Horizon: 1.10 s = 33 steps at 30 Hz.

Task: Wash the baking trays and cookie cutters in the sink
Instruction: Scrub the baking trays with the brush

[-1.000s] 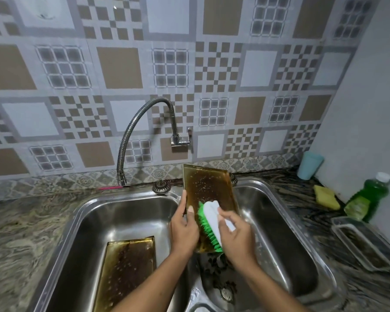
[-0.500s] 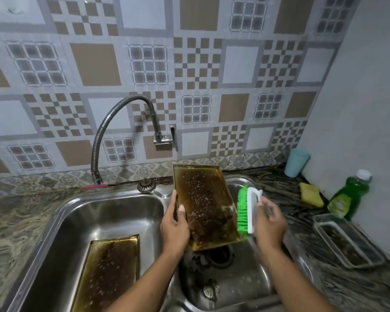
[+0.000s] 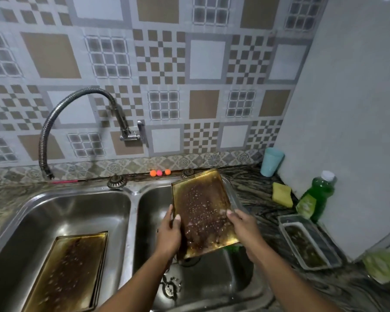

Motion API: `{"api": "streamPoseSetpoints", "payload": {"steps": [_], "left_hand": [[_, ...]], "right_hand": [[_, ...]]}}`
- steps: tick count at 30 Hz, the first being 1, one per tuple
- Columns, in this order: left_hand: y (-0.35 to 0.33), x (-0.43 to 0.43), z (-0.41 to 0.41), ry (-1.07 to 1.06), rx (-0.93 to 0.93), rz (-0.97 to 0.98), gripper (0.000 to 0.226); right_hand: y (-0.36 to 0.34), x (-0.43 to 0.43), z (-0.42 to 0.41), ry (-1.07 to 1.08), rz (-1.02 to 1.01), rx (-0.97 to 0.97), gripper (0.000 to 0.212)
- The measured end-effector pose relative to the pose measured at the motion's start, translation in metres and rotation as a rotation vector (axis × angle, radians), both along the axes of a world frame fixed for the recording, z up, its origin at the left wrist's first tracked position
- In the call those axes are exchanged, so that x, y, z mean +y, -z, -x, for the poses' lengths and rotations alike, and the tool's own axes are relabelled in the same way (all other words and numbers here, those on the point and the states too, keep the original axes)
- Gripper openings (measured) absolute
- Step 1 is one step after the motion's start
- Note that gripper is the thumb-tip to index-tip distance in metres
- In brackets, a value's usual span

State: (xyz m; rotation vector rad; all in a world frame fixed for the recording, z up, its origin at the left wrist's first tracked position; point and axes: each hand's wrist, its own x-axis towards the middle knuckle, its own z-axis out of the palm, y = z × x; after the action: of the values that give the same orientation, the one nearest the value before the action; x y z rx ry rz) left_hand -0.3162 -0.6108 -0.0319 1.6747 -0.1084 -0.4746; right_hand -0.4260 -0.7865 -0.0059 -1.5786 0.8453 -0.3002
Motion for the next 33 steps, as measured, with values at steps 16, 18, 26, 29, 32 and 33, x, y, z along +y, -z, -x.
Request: {"api": "streamPoseSetpoints", "payload": {"steps": [16,18,26,29,32,33], "left_hand": [[-0.014,-0.075,0.045,-0.071,-0.210,-0.177,0.076],[-0.014,-0.075,0.048,-0.063,-0.279,-0.181,0.072],[0.001,-0.083,0.059,0.029,-0.365,-0.142,0.065],[0.007,-0.087,0.060,0.022,-0.382,-0.124,0.060],[0.011,-0.087,0.060,0.010,-0.357,-0.103,0.055],[0.012,-0.086,0.060,0.004,-0.356,-0.095,0.054]], "right_hand": [[0.030,0.004,0.032,-0.367,0.460,-0.014,0.035],[0.026,-0.020,0.037,-0.241,0.337,-0.077,0.025],[0.021,-0.149,0.103,0.294,0.558,0.067,0.022],[0.039,-0.169,0.122,0.343,0.581,0.165,0.020],[0.061,-0.170,0.130,0.311,0.588,0.264,0.023],[0.067,-0.169,0.130,0.304,0.593,0.281,0.025]]}}
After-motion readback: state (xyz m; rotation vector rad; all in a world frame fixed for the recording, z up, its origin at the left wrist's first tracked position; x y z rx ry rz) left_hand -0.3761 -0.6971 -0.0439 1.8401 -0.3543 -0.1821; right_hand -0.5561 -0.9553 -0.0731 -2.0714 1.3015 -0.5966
